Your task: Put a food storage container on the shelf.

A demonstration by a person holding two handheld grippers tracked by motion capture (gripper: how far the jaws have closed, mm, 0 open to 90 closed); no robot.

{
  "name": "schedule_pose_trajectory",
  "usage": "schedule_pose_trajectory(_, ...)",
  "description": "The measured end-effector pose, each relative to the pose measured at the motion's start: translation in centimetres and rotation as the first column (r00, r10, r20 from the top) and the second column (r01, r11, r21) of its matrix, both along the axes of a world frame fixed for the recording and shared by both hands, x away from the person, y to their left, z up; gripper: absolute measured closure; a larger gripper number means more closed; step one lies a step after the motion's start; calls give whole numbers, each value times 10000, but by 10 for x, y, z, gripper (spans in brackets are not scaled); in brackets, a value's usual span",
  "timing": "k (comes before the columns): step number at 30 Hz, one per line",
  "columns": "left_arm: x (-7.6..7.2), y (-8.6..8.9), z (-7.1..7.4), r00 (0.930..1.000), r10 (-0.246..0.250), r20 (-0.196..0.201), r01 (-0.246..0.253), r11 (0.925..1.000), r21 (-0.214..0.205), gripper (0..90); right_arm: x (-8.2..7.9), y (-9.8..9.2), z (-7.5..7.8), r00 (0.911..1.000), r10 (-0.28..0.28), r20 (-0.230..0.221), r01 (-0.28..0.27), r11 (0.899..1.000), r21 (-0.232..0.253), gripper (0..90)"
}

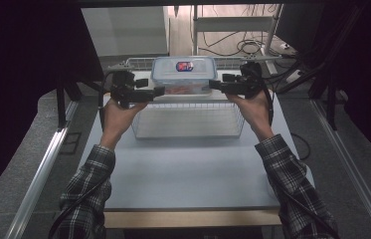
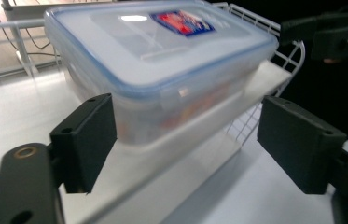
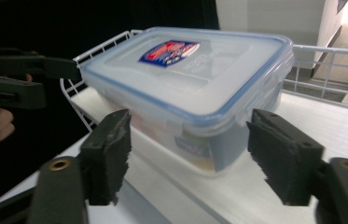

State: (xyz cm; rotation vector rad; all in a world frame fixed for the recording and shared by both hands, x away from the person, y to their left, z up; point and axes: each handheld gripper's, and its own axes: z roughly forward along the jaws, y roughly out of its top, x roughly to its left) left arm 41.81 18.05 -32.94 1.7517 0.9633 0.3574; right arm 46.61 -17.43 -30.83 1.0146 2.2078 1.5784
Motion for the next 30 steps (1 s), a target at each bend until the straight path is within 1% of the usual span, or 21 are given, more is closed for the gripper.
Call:
schedule_pose_trajectory(2,-8,0,-3,10000,4,43,-5,9997,234,136,-4,0,-2,9999,77,124,-74,9998,-202,237)
schedule_pose_trajectory(4,-13,1,-6,10000,-46,28,45,9996,274,128,-7,-1,-4,9998,137,163,-133,9996,-258,215)
schedule_pose_trajectory(5,-18,2,-9,9999,-113,45,112,9995,291,115,-10,-1,-8,9996,232,184,-227,9993,-286,192)
schedule_pose_trajectory(6,-18,2,-9,9999,-113,45,112,9995,291,117,-10,-1,-8,9996,232,184,-227,9993,-286,192)
schedule_pose_trajectory(8,-25,3,-13,10000,-90,-1,89,9993,375,119,-13,-1,-12,9993,307,196,-300,9990,-338,176)
schedule_pose_trajectory(10,-29,3,-17,9993,-325,-163,333,9981,509,111,-16,-1,-16,9991,368,232,-355,9980,-529,155)
schedule_pose_trajectory(12,-34,2,-22,9989,-407,-242,423,9969,669,104,-19,0,-20,9986,465,257,-445,9964,-722,142)
schedule_pose_trajectory(15,-38,0,-29,9984,-506,-263,529,9943,931,83,-25,0,-24,9981,554,283,-529,9950,-851,130)
schedule_pose_trajectory(18,-42,-2,-33,9978,-605,-256,629,9921,1087,68,-30,1,-28,9978,579,337,-547,9944,-901,127)
schedule_pose_trajectory(20,-45,-4,-35,9974,-691,-206,712,9899,1222,45,-33,1,-30,9974,634,352,-596,9932,-997,119)
schedule_pose_trajectory(22,-49,-7,-38,9977,-675,18,664,9852,1579,30,-39,0,-31,9966,743,344,-705,9925,-996,111)
schedule_pose_trajectory(23,-51,-8,-38,9975,-699,50,681,9837,1667,30,-39,0,-31,9966,743,344,-705,9925,-996,111)
schedule_pose_trajectory(24,-54,-10,-40,9968,-795,100,764,9809,1790,28,-43,0,-32,9963,782,350,-742,9919,-1034,107)
schedule_pose_trajectory(28,-59,-13,-43,9957,-917,149,874,9790,1842,27,-48,-1,-33,9958,843,368,-797,9904,-1126,96)
schedule_pose_trajectory(30,-63,-15,-46,9947,-1004,214,948,9781,1852,26,-54,-2,-36,9950,939,340,-890,9883,-1241,84)
